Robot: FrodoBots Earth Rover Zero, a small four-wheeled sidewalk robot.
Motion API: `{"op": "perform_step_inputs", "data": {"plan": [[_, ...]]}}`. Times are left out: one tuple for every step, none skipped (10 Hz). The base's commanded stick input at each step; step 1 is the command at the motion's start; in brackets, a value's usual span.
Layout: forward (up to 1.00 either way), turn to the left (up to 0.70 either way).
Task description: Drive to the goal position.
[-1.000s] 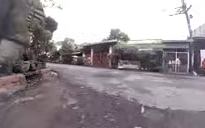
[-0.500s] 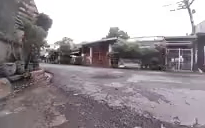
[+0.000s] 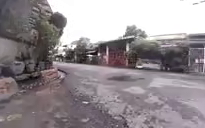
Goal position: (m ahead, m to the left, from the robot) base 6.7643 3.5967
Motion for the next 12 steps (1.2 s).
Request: {"op": "perform_step_inputs", "data": {"plan": [[1.0,0.0],[1.0,0.0],[1.0,0.0],[1.0,0.0],[1.0,0.0],[1.0,0.06],[1.0,0.33],[1.0,0.4],[1.0,0.4],[1.0,0.15],[1.0,0.0],[1.0,0.0]]}}
